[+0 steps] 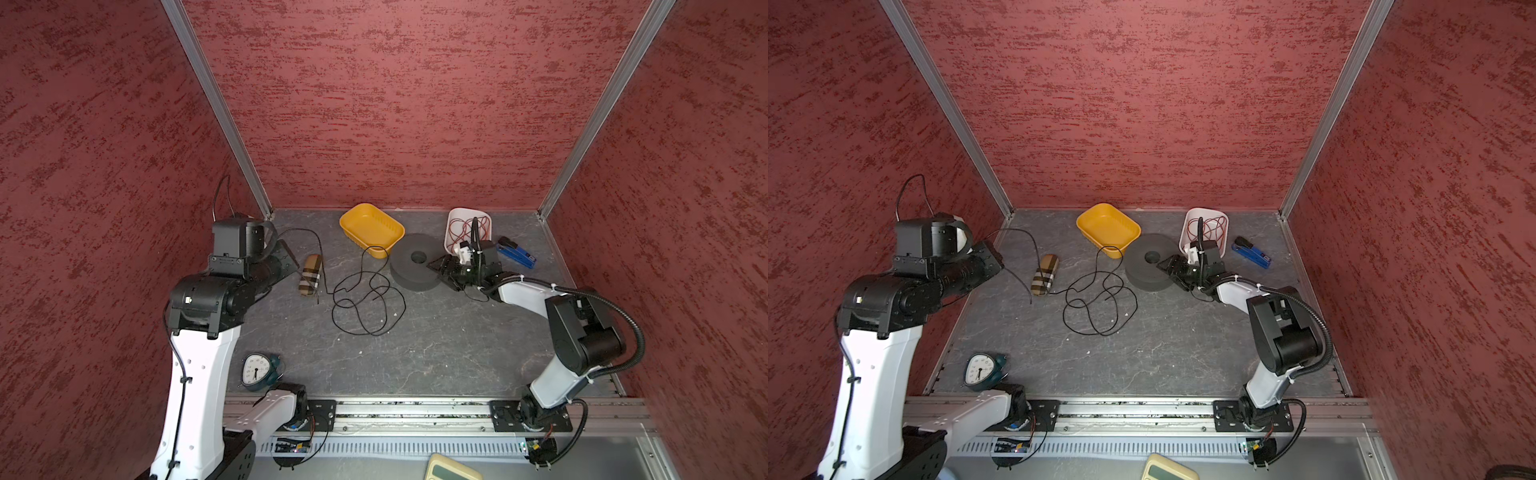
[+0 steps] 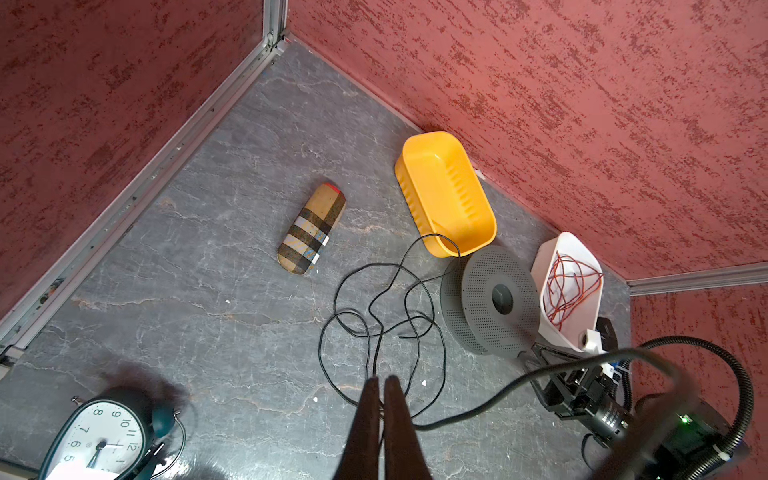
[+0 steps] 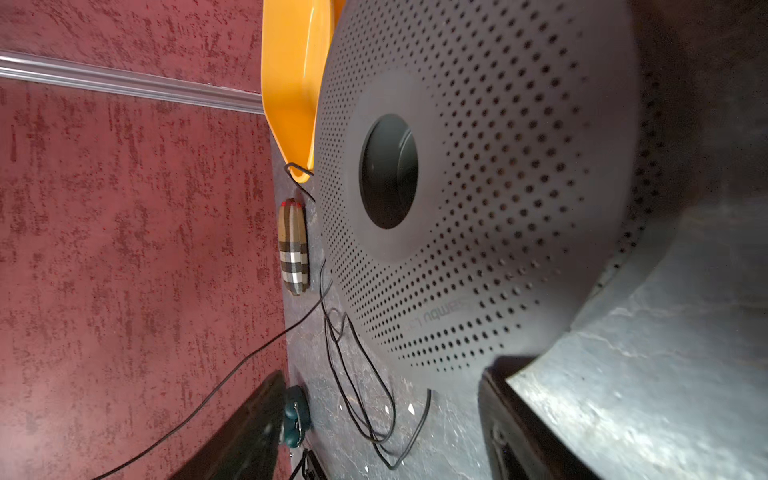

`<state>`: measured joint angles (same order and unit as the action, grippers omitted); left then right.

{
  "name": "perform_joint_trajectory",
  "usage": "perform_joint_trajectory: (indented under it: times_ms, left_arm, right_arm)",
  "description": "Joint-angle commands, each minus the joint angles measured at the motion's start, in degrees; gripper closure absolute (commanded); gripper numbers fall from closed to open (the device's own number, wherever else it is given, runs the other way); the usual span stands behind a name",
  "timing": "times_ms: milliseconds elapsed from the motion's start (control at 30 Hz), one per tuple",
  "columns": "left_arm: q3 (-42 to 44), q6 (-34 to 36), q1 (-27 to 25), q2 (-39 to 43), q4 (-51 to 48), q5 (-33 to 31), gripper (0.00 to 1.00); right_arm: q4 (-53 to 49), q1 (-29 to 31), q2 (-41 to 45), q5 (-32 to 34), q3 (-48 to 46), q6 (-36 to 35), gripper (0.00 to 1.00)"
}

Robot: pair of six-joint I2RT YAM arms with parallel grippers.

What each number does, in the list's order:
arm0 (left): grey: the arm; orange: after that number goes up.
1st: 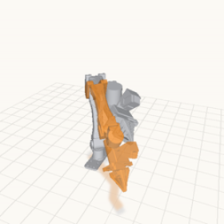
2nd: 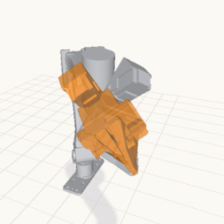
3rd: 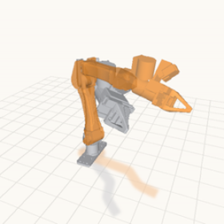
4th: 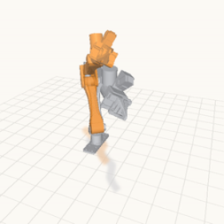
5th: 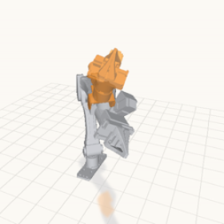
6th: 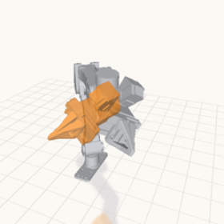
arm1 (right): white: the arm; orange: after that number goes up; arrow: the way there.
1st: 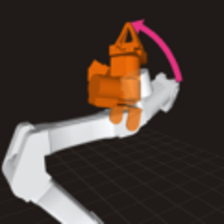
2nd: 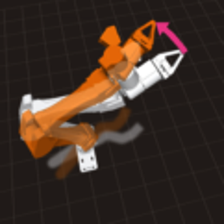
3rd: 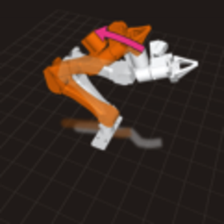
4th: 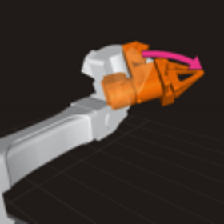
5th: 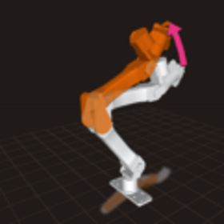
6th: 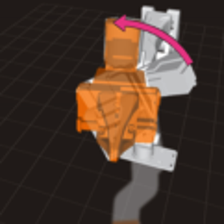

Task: Wrap the cables
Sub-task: 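Move the right gripper down beside the speaker toward the white tray, then close the right gripper on the rim of the grey spool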

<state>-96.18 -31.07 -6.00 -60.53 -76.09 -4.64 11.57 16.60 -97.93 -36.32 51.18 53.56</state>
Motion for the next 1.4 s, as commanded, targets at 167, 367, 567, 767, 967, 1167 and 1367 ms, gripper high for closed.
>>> perform_joint_trajectory:
  times_ms: [167,367,567,767,967,1167,1367]
  left_arm:
    - [-0.89,0.46,0.46,0.28,1.61,1.96,1.0]
    - [-0.78,1.18,0.46,-0.04,2.29,2.32,1.0]
    - [0.61,1.45,0.44,-0.29,3.56,3.54,1.0]
    - [2.21,0.19,0.39,-0.02,4.66,4.58,1.0]
    - [2.48,-0.53,0.46,-0.25,4.96,5.9,1.0]
    - [2.49,-0.4,0.46,0.24,4.49,5.65,1.0]
    - [3.3,-0.97,0.45,0.4,4.79,5.85,1.0]
  right_arm:
    - [6.67,-0.76,2.78,3.06,-4.54,3.2,0.28]
    - [3.06,-1.88,9.39,10.06,-9.2,2.68,0.27]
    - [13.53,-3.95,4.05,3.72,-9.62,4.81,0.27]
    - [27.08,-4.86,-3.3,-0.01,-8.03,9.22,0.31]
    - [41.62,-5.0,-10.8,-3.87,-6.66,15.87,0.42]
    - [45.09,-4.99,-15.32,-4.79,-4.54,17.56,0.51]
    - [51.47,-4.95,-19.96,-5.43,-3.18,20.76,0.57]
